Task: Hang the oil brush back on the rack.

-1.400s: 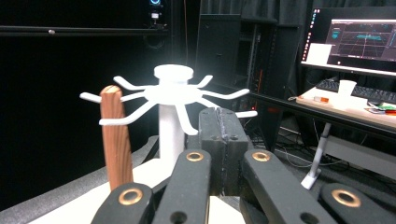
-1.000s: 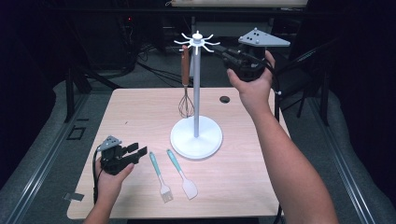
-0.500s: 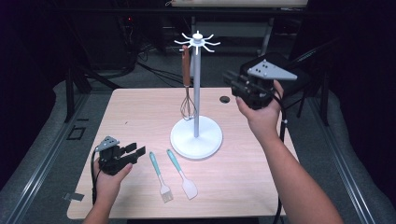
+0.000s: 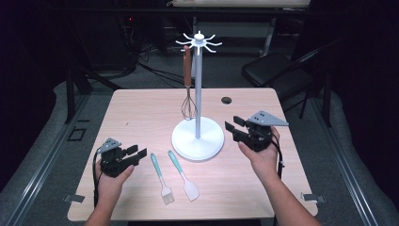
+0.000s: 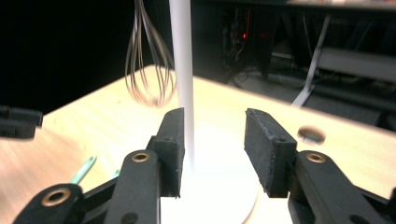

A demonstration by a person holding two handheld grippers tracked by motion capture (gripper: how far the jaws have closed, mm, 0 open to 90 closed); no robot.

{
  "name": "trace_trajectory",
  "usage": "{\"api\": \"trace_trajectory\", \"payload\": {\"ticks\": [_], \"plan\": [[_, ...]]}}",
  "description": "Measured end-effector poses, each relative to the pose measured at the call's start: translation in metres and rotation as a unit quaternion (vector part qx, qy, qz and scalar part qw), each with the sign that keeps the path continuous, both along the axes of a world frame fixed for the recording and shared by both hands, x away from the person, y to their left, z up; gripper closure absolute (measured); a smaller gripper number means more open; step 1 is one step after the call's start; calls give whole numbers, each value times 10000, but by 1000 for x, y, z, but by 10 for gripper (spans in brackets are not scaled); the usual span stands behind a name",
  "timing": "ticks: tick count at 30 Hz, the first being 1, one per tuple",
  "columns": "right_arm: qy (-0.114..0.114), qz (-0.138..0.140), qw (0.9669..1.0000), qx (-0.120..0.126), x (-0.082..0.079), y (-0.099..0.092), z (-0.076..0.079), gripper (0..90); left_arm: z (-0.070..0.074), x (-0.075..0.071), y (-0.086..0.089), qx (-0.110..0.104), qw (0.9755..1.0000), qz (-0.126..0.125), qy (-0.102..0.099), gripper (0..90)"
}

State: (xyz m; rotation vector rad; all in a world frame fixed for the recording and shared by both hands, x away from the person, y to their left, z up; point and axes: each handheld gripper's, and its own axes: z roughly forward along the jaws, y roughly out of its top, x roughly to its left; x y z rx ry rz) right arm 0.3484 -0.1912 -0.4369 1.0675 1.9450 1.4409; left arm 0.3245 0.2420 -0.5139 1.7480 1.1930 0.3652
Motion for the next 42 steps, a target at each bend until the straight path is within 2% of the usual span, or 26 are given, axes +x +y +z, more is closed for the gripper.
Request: {"api": "trace_trajectory", "payload": {"ticks": [4, 6, 13, 16, 22, 26, 28, 32, 33, 39, 42], "plan": [[292, -30, 9996, -38, -6, 1, -30, 509, -1, 0, 1, -1, 10000, 21, 7, 516], [379, -73, 9992, -136, -10, 4, -43, 499, -1, 0, 1, 1, 10000, 22, 9, 516], [615, -8, 9973, -399, -21, 16, -67, 497, -3, 0, 0, 11, 10000, 35, 11, 516], [615, 33, 9966, -553, -22, 23, -73, 495, -3, 0, 0, 18, 10000, 18, 14, 517], [834, 126, 9935, -770, -19, 42, -85, 532, -3, 0, 0, 43, 10000, 23, 0, 517], [1015, 180, 9913, -824, -17, 53, -91, 560, -3, 0, 2, 38, 10000, 46, 12, 517], [985, 164, 9907, -925, -16, 57, -92, 574, -3, 0, 3, 29, 10000, 51, 13, 517], [1066, 279, 9896, -925, -14, 64, -95, 590, -3, 0, 2, 44, 10000, 34, 19, 517], [1063, 283, 9902, -864, -13, 66, -96, 592, -3, 0, 2, 43, 10000, 33, 19, 517], [1149, 405, 9881, -943, -11, 73, -99, 591, -2, 0, 5, 24, 10000, 91, 17, 517], [1170, 402, 9884, -882, -11, 75, -100, 591, -3, 0, 6, 17, 9999, 128, -8, 517]]}}
